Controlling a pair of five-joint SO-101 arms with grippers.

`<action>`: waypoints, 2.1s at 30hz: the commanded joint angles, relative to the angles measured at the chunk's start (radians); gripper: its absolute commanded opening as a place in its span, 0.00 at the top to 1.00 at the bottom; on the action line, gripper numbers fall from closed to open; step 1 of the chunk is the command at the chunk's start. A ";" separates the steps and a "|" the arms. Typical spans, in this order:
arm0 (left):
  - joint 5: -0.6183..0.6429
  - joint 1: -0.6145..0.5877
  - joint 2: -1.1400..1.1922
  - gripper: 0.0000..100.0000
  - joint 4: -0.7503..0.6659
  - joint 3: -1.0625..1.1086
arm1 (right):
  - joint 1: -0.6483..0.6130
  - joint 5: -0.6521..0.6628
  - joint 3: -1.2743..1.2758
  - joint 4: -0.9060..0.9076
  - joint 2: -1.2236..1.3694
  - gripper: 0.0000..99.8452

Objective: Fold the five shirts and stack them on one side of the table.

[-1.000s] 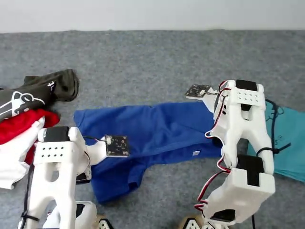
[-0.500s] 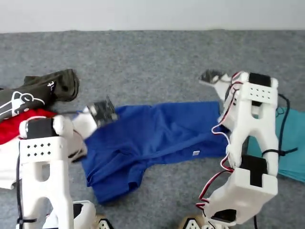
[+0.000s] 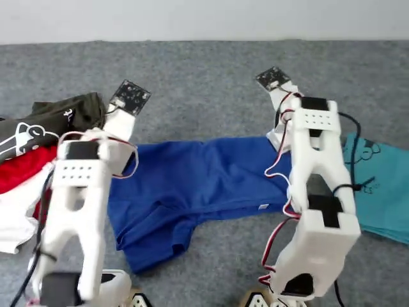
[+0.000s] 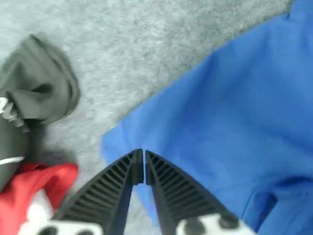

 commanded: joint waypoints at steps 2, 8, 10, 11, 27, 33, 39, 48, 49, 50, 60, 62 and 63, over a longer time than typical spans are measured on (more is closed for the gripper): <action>0.031 0.031 0.181 0.98 -0.066 -0.093 | -0.012 -0.012 -0.098 -0.085 0.090 0.99; 0.028 -0.029 0.453 0.98 0.063 -0.334 | 0.030 -0.012 -0.241 -0.084 0.263 0.99; 0.025 -0.052 0.551 0.98 0.107 -0.412 | 0.051 -0.012 -0.292 -0.082 0.315 0.99; 0.023 -0.066 0.598 0.98 0.137 -0.453 | 0.064 -0.012 -0.308 -0.079 0.337 0.99; -0.011 -0.055 0.453 0.98 0.381 -0.665 | 0.018 -0.011 -0.566 0.285 0.297 0.99; -0.009 -0.075 0.275 0.98 0.440 -0.665 | -0.042 -0.014 -0.566 0.498 0.222 0.99; -0.009 -0.196 0.203 0.98 0.506 -0.665 | -0.082 -0.034 -0.532 0.654 0.211 0.99; -0.026 -0.512 0.161 0.98 0.529 -0.665 | -0.312 -0.071 -0.348 0.651 0.122 0.99; -0.044 -0.542 0.163 0.98 0.529 -0.665 | -0.349 -0.071 -0.348 0.651 0.116 0.99; -0.063 -0.566 0.163 0.98 0.529 -0.665 | -0.386 -0.071 -0.350 0.650 0.107 0.99; -0.087 -0.671 0.164 0.98 0.523 -0.665 | -0.753 -0.071 -0.373 0.650 0.097 0.84; -0.087 -0.671 0.164 0.98 0.526 -0.665 | -0.802 -0.071 -0.373 0.650 0.096 0.80; -0.087 -0.669 0.164 0.98 0.526 -0.665 | -0.823 -0.069 -0.373 0.650 0.097 0.80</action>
